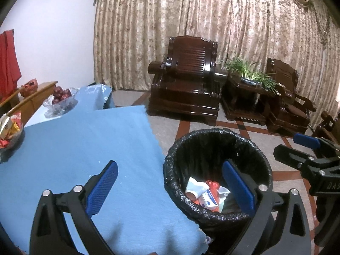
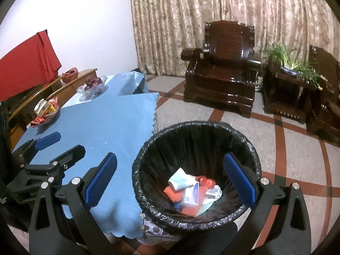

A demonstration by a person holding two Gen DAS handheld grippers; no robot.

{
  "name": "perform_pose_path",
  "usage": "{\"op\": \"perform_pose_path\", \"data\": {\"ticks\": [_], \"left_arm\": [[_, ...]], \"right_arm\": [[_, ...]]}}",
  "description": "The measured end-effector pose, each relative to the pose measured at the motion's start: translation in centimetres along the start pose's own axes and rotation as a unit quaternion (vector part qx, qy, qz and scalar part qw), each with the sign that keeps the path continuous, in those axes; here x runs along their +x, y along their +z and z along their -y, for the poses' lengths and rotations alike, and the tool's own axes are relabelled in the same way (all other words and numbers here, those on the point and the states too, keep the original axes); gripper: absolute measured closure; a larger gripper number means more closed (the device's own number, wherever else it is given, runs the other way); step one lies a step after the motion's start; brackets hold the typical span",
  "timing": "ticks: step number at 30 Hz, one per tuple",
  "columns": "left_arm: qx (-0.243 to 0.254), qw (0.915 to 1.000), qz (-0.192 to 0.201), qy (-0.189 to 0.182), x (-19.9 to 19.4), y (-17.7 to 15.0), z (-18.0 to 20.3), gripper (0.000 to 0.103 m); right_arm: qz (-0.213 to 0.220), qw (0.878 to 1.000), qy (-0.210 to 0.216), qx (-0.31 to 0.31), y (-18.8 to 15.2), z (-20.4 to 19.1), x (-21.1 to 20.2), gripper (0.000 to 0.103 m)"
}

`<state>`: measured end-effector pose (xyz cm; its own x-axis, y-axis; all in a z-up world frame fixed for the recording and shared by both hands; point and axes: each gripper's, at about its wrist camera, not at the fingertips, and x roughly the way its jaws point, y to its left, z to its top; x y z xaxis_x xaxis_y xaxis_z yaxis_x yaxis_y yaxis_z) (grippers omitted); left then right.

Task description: Collect trash

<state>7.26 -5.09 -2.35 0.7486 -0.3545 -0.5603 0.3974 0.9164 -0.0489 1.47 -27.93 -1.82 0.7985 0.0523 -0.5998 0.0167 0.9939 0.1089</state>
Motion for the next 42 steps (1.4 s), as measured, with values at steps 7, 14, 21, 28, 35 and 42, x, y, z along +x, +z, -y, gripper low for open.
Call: {"op": "perform_pose_path", "data": {"ticks": [7,14,21,28,35,42], "left_arm": [[0.005,0.9998,0.016,0.012,-1.7,0.9,0.3,0.006],[0.006,0.9994,0.029,0.017,-2.6,1.5,0.6,0.006],[0.004,0.9993,0.031,0.019,-2.8,1.7,0.6,0.006],[0.003,0.9993,0.031,0.021,-2.9,1.5,0.6,0.006],[0.002,0.9993,0.031,0.021,-3.0,1.4,0.3,0.006],[0.003,0.9993,0.031,0.021,-3.0,1.4,0.2,0.006]], "right_arm": [[0.013,1.0,-0.001,-0.009,0.7,-0.7,-1.2,0.005],[0.02,1.0,-0.002,-0.014,1.1,-1.0,-1.6,0.005],[0.022,1.0,-0.001,-0.018,1.1,-1.3,-1.8,0.005],[0.022,1.0,-0.001,-0.019,1.1,-1.5,-1.8,0.005],[0.022,1.0,-0.001,-0.019,1.0,-1.6,-1.8,0.005],[0.022,1.0,-0.001,-0.019,1.0,-1.6,-1.8,0.005]]}}
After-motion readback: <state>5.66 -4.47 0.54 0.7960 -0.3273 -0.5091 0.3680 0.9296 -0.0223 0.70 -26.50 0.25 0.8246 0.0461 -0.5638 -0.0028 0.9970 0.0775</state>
